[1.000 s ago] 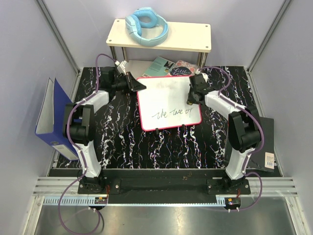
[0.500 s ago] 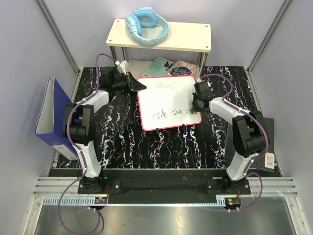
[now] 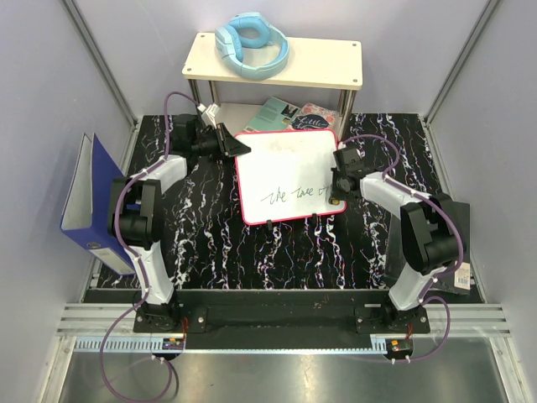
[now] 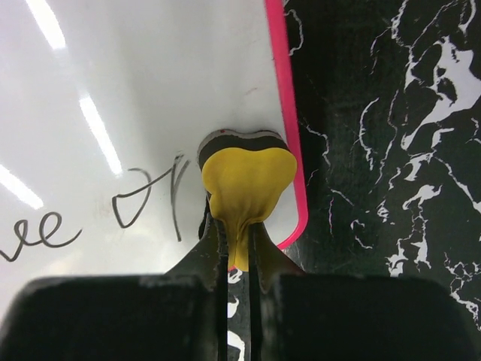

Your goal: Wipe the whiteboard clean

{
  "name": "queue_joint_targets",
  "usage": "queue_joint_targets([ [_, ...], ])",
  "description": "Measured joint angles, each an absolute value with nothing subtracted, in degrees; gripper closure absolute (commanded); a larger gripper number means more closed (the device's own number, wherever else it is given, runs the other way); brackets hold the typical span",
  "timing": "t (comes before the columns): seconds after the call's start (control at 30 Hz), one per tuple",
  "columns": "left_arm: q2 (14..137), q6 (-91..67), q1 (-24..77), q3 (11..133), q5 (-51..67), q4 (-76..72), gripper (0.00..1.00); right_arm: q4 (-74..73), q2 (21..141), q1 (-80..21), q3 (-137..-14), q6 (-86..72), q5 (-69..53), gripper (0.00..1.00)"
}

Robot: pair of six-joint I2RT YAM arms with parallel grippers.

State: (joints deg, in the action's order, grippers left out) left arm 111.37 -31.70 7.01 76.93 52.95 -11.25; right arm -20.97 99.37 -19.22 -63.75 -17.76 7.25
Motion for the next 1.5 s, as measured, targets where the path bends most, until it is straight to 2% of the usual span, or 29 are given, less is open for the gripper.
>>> queue_joint_targets([
  [0.37,111.4,-31.5,6.7,76.9,53.2,-11.0,1.00,-31.2,104.4,-29.8,-74.2,-17.6,11.6,1.00],
  [0.87,111.6,-31.6,6.3,76.9,53.4,-11.2,1.00,-46.4,116.2,-43.6,-95.9,-21.4,13.9,1.00],
  [1.2,112.3,-29.4,6.0,76.9,55.5,-12.3,1.00,-36.2,125.3,-53.2,-106.0,-25.9,0.9,1.00],
  [1.5,112.5,-29.2,7.0,76.8,55.2,-11.1,1.00,-29.7,126.6,-53.4,-104.5,-26.9,7.1,1.00],
])
